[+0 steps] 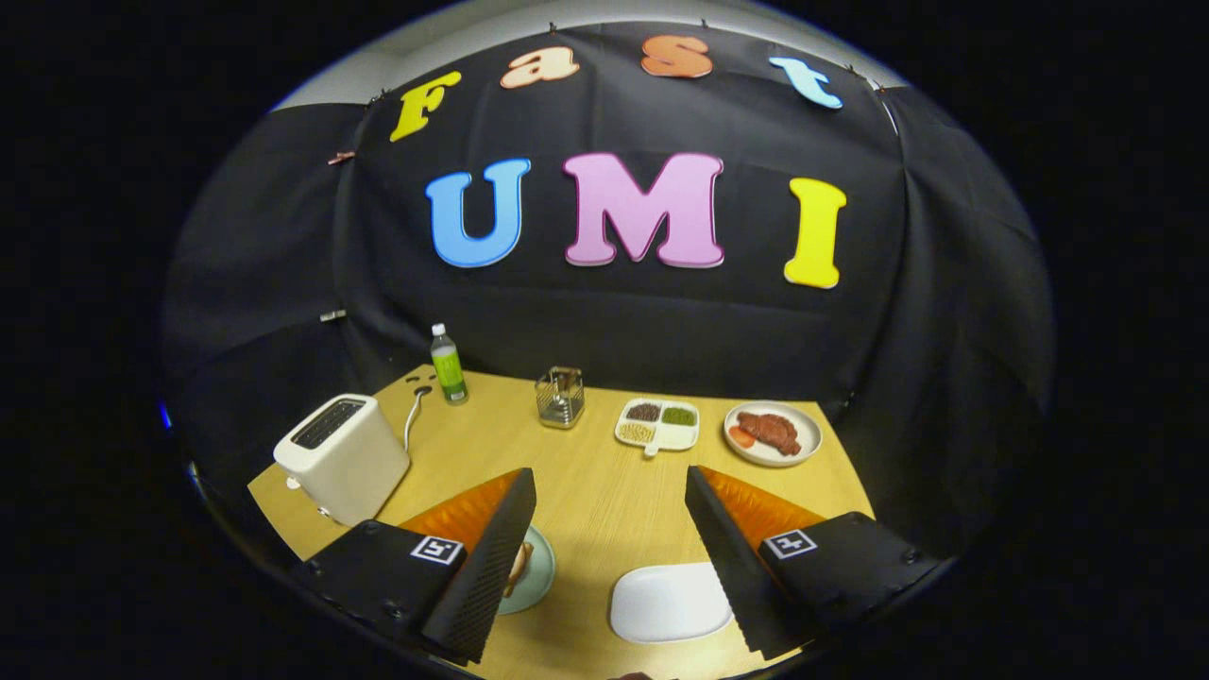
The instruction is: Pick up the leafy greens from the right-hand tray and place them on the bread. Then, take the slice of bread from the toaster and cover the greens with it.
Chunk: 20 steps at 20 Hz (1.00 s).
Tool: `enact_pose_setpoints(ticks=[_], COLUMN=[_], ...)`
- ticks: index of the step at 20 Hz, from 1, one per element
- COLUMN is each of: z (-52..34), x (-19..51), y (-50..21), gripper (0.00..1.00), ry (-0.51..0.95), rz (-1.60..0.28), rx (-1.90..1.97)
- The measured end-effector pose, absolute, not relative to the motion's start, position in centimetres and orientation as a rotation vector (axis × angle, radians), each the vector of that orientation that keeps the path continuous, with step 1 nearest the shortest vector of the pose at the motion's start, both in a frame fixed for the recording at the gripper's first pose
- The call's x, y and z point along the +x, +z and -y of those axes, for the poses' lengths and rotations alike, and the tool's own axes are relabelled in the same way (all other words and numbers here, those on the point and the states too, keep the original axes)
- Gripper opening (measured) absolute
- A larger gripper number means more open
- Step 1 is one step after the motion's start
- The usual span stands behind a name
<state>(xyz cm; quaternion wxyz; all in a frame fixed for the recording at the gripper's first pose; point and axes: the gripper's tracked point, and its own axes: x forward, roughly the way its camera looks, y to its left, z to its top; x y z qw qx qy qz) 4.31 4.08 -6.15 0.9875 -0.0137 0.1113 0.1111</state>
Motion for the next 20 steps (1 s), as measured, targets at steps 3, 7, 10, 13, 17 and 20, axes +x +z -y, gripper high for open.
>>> enact_pose_setpoints(ticks=[3,7,10,13,17,20], z=[-2.7,-0.6,1.1,1.2,0.1,-2.0], x=[3.0,1.2,-0.6,-1.7,-2.1,-2.3], y=[-2.4,2.5,4.3,4.8,4.4,4.0], gripper=[0.99,0.99,0.99,0.99,0.99,0.99], ry=[0.234,0.212,0.151,0.112,0.079,0.096], rz=[-0.134,-0.001,0.051,0.034,0.029,0.022], rx=[-0.010,-0.004,-0.028,-0.003,-0.007,-0.027])
